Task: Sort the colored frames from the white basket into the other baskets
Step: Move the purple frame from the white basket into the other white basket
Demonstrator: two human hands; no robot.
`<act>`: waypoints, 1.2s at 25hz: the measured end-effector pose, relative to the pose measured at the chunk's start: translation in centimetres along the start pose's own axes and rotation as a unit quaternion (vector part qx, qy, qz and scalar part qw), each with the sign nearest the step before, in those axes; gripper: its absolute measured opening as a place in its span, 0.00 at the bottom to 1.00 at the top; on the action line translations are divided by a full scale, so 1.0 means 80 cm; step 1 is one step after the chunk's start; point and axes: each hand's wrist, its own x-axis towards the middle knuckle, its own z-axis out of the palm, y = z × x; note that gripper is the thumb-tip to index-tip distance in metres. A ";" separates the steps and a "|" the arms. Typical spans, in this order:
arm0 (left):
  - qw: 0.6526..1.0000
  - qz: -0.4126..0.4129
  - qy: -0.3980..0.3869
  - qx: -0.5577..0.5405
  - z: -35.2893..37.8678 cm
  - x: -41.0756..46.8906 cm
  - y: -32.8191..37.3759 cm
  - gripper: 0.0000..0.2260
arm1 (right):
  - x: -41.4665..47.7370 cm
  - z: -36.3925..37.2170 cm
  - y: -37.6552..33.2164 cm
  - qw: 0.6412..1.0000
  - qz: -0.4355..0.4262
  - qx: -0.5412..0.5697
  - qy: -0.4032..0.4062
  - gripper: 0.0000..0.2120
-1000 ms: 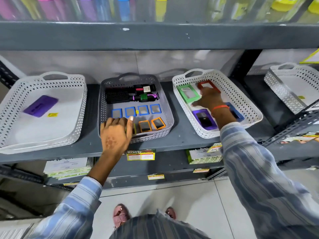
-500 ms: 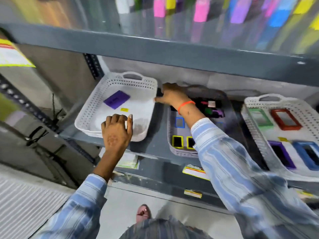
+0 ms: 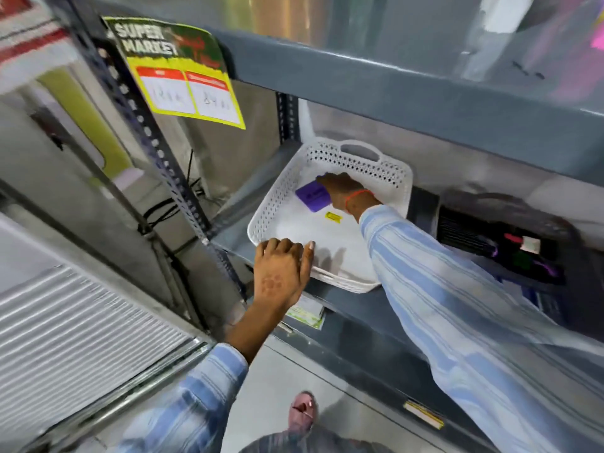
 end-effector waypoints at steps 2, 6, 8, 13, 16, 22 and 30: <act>1.000 -0.006 -0.002 -0.004 0.003 -0.001 -0.001 0.24 | 0.015 -0.003 0.001 1.000 -0.008 0.000 -0.021 0.26; 1.000 -0.002 0.001 -0.021 0.004 -0.002 -0.002 0.23 | 0.029 -0.007 0.000 0.996 0.000 -0.074 -0.051 0.34; 1.000 -0.008 -0.002 -0.030 0.003 -0.001 0.000 0.24 | 0.028 -0.016 0.003 0.990 0.008 -0.115 -0.078 0.36; 0.999 -0.009 0.017 -0.048 0.003 -0.004 0.002 0.22 | 0.016 -0.020 0.017 0.997 0.016 -0.067 0.019 0.24; 0.998 -0.010 0.025 -0.054 0.004 -0.004 0.003 0.22 | 0.000 0.000 0.015 0.999 -0.006 -0.041 -0.013 0.21; 0.998 -0.011 0.016 -0.052 0.000 -0.005 0.006 0.22 | -0.009 0.017 0.026 0.998 0.023 0.055 -0.012 0.35; 0.999 0.025 0.011 -0.043 0.000 -0.014 0.055 0.18 | -0.089 -0.002 0.057 0.989 0.098 0.071 0.083 0.35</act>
